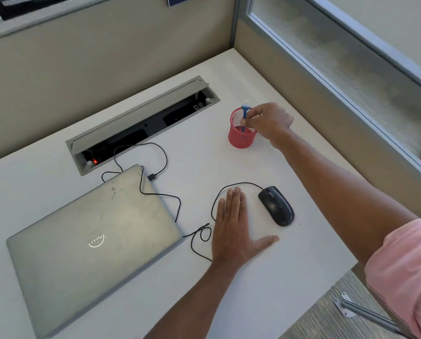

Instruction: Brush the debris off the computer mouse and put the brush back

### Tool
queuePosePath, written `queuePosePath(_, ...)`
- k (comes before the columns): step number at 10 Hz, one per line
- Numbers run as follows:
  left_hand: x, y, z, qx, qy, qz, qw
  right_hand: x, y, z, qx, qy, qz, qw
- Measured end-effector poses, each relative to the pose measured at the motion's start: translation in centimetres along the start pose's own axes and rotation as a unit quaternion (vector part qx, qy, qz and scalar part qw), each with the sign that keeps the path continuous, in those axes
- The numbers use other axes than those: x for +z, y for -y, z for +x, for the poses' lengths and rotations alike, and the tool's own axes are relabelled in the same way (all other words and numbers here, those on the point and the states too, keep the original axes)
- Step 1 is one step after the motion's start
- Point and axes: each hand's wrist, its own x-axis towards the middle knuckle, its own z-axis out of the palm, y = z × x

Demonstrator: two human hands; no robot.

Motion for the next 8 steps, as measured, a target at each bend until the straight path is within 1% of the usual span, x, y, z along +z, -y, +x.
queuePosePath(1, 0.0, 0.1, 0.0, -0.001, 0.003, -0.001, 1.000, 0.8, 0.1, 0.4, 0.018, 0.025, -0.033, 0.999)
queuePosePath(5, -0.2, 0.0, -0.1, 0.001, 0.015, 0.009, 1.000, 1.5, 0.7, 0.9, 0.046, 0.047, -0.179, 0.982)
queuePosePath(6, -0.2, 0.0, 0.1, 0.001, 0.021, -0.004, 1.000, 1.3, 0.9, 0.9, 0.039, 0.049, -0.182, 0.981)
queuePosePath(7, 0.0, 0.3, 0.1, 0.002, 0.033, -0.002, 0.999, 0.6, 0.9, 0.7, 0.003, 0.024, -0.132, 0.991)
queuePosePath(8, 0.2, -0.1, -0.3, -0.003, 0.030, -0.032, 0.999, 0.2, 0.6, -0.3, -0.029, -0.008, -0.067, 0.997)
